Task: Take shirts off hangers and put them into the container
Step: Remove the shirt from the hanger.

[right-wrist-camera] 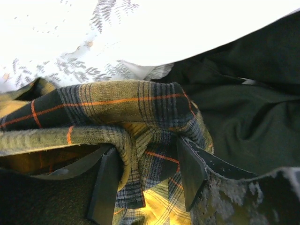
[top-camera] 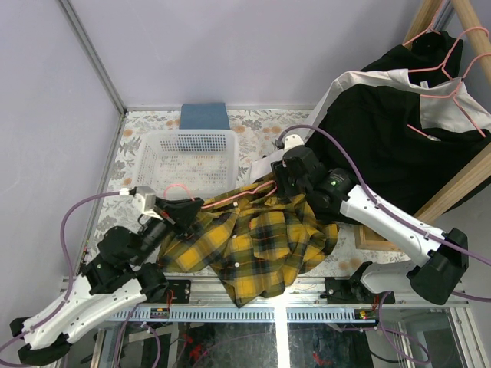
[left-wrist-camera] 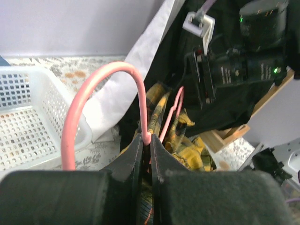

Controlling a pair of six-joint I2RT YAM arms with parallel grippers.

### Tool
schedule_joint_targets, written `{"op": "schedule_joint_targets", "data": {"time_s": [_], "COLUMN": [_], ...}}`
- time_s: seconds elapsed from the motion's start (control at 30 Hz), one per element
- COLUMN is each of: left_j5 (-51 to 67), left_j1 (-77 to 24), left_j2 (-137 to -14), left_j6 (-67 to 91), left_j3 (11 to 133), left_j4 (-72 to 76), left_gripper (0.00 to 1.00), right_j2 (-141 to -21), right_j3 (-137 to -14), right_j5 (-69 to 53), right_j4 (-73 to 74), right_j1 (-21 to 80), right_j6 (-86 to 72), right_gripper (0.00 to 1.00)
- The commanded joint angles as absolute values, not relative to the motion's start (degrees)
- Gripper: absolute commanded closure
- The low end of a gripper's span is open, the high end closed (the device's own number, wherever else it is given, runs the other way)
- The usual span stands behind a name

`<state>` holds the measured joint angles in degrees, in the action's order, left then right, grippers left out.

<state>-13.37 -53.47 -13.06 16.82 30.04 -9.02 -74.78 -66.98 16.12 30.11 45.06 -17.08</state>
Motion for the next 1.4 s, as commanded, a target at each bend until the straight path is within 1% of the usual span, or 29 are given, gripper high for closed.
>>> {"op": "schedule_joint_targets", "data": {"time_s": [0.0, 0.17, 0.23, 0.3, 0.4, 0.47, 0.53, 0.63, 0.87, 0.93, 0.97, 1.03, 1.07, 1.2, 1.27, 1.37], "left_j5": [-14.78, -14.38, -14.88, -15.27, -15.68, -16.54, -17.2, -17.38, -17.42, -17.36, -17.18, -16.91, -16.75, -16.33, -15.82, -14.7], "left_j1": [-53.31, -53.29, -53.27, -53.3, -53.29, -53.26, -53.34, -53.34, -53.34, -53.27, -53.34, -53.31, -53.29, -53.31, -53.33, -53.26], "left_j2": [-7.73, -9.7, -11.25, -12.56, -14.33, -14.98, -15.01, -14.56, -14.58, -14.55, -14.51, -14.57, -14.6, -15.07, -15.64, -17.13], "left_j6": [17.66, 17.93, 17.8, 17.67, 17.45, 17.67, 17.88, 17.99, 17.74, 17.67, 17.61, 17.74, 17.73, 17.82, 17.65, 16.89], "left_j3": [30.92, 32.76, 33.85, 34.66, 35.61, 35.92, 35.75, 35.26, 36.08, 36.37, 36.38, 36.38, 36.32, 36.29, 36.56, 37.33], "left_j4": [4.21, 0.48, -1.16, -2.35, -4.33, -5.54, -6.02, -5.23, -6.82, -7.15, -7.01, -6.67, -6.49, -5.5, -5.5, -5.96], "left_gripper": [1.0, 1.0, 1.0, 1.0, 1.0, 1.0, 1.0, 1.0, 1.0, 1.0, 1.0, 1.0, 1.0, 1.0, 1.0, 1.0], "right_j2": [-74.41, -74.83, -73.29, -70.05, -63.74, -59.28, -55.26, -50.05, -42.83, -41.02, -40.29, -39.08, -38.62, -37.82, -37.75, -37.44], "right_j3": [-64.9, -65.99, -66.39, -65.68, -62.38, -59.6, -56.91, -53.66, -52.04, -52.11, -52.34, -52.81, -52.99, -53.94, -54.6, -55.4], "right_j5": [16.02, 14.83, 12.11, 12.93, 16.47, 17.93, 17.4, 14.76, 17.31, 14.55, 11.32, 2.89, -3.59, -17.42, -19.65, -17.69], "right_j4": [32.67, 33.06, 32.72, 31.28, 26.97, 24.53, 22.07, 19.19, 14.6, 13.36, 13.13, 13.24, 13.56, 16.32, 17.7, 18.8], "right_j1": [42.72, 42.6, 42.63, 42.57, 42.62, 42.63, 42.58, 42.58, 42.62, 42.62, 42.55, 42.58, 42.58, 42.63, 42.58, 42.61], "right_j6": [-13.17, -13.98, -13.22, -12.58, -9.75, -7.2, -4.85, -1.42, -1.54, 0.24, 1.4, 3.09, 4.07, 6.02, 6.58, 7.81], "right_gripper": [0.45, 0.45, 0.45, 0.44, 0.4, 0.35, 0.3, 0.25, 0.24, 0.24, 0.23, 0.21, 0.18, 0.14, 0.14, 0.14]}}
